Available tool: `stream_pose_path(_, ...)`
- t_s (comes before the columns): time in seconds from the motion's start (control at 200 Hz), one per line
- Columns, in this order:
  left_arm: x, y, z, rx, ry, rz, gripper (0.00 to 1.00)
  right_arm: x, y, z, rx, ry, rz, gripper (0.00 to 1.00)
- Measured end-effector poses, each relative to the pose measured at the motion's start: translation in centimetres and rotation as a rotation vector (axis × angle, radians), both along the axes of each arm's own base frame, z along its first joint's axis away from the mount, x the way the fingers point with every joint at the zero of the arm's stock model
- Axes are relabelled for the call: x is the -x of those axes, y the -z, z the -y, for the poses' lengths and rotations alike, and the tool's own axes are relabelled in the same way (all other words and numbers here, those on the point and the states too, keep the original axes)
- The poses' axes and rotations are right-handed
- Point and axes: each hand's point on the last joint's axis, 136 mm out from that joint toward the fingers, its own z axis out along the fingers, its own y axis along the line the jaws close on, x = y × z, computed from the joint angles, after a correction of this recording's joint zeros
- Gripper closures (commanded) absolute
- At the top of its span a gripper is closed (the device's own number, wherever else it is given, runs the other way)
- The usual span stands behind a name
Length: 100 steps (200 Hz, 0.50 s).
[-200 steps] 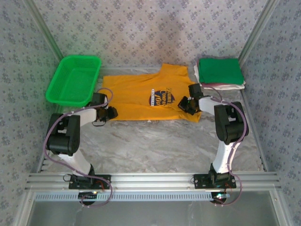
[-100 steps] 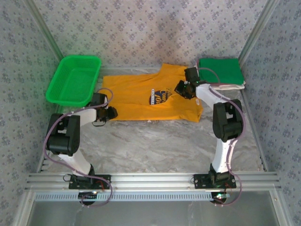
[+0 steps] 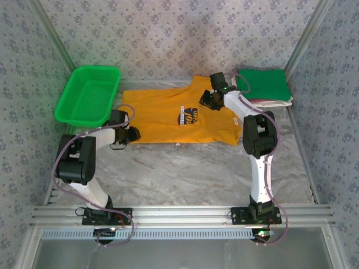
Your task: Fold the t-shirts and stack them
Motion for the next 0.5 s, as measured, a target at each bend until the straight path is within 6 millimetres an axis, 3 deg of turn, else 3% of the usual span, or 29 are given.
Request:
stream_pose_path(0.09,0.0,-0.1,0.0,0.001,0.001,-0.002,0.67,2.5,-0.8,1.9,0.000,0.005,-0.009,0.66)
stream_pose_path(0.28,0.1,0.0,-0.1,0.004,-0.001,-0.008,0.67,8.4,-2.1,8.4,0.025,0.076,-0.014,0.60)
stream_pose_path(0.395,0.3,-0.1,-0.2,0.007,-0.004,-0.018,0.67,12.0,-0.2,11.7,0.042,0.111,-0.072,0.60)
stream_pose_path(0.5,0.5,0.0,-0.2,0.005,-0.001,-0.027,0.67,13.8,2.4,13.3,0.037,0.119,-0.142,0.60)
